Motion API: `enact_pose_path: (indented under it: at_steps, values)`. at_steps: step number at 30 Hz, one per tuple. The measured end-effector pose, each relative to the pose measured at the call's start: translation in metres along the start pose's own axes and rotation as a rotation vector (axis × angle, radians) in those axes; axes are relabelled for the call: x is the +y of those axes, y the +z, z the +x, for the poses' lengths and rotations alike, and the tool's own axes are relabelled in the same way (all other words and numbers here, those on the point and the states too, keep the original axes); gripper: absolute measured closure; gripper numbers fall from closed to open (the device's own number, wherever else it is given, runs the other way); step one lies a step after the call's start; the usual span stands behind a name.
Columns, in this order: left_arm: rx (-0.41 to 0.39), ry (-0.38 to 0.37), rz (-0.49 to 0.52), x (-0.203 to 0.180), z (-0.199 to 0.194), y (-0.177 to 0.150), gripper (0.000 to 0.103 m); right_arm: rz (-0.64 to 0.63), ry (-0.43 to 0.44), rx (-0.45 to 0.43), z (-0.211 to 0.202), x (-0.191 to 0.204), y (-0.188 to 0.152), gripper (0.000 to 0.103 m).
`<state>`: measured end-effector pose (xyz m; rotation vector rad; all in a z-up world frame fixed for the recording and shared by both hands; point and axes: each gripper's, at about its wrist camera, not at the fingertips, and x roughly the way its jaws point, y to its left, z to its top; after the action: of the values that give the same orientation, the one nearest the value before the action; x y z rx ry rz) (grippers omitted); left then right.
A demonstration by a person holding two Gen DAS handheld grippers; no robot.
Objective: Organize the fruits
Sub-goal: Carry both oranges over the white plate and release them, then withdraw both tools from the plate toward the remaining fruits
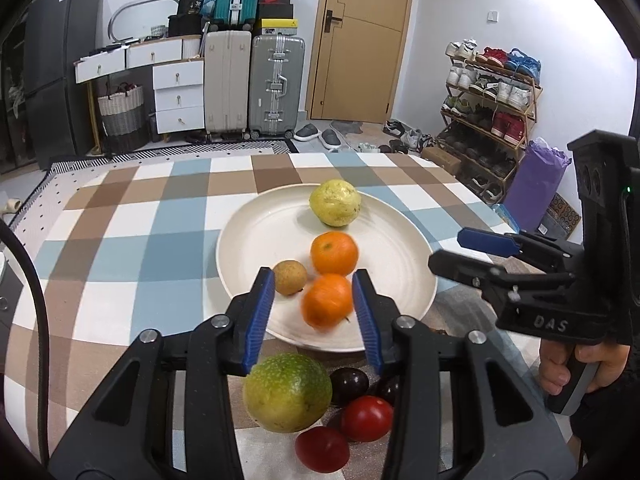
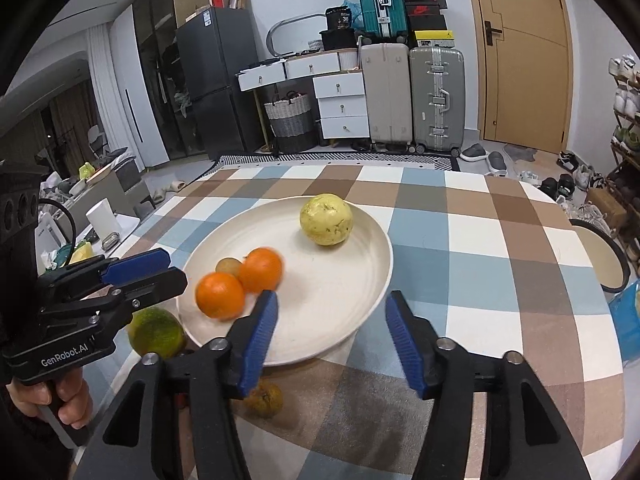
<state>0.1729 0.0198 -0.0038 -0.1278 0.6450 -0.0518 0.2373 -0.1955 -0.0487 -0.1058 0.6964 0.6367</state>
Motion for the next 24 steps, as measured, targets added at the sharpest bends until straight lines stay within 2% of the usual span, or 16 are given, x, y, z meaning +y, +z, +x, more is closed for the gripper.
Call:
enact_pose_path:
  at_steps: [3, 5, 6, 7, 8, 11, 13, 21, 24]
  values:
    - [-0.004, 0.01, -0.012, 0.003, -0.005, -0.001, 0.041, -0.005, 0.018, -0.001, -0.003, 0.002, -0.001, 0.03]
    - [-0.016, 0.011, -0.013, 0.004, -0.01, -0.001, 0.038, -0.013, 0.014, -0.006, -0.005, 0.004, -0.002, 0.021]
    - [-0.016, 0.013, -0.011, 0.004, -0.013, -0.001, 0.032, -0.017, 0.009, -0.011, -0.005, 0.005, -0.003, 0.016]
    - [-0.018, 0.018, -0.013, 0.005, -0.016, -0.001, 0.023, -0.02, 0.005, -0.012, -0.005, 0.006, -0.003, 0.014]
    - [-0.025, 0.023, -0.015, 0.006, -0.019, -0.001, 0.019, -0.023, 0.002, -0.011, -0.004, 0.006, -0.003, 0.014]
    - [-0.035, 0.029, -0.019, 0.009, -0.028, -0.002, 0.014, -0.023, 0.0, 0.001, -0.003, 0.005, -0.004, 0.007]
    - [-0.038, 0.046, -0.023, 0.012, -0.032, -0.003, 0.0, -0.023, 0.004, 0.007, -0.003, 0.005, -0.004, 0.001]
    - [-0.002, 0.078, -0.029, 0.021, -0.037, -0.01, 0.0, -0.021, 0.022, 0.029, -0.013, -0.001, -0.015, 0.0]
    - [0.042, 0.049, -0.026, 0.022, -0.034, -0.014, 0.0, -0.054, 0.034, 0.063, -0.015, 0.001, -0.022, 0.0]
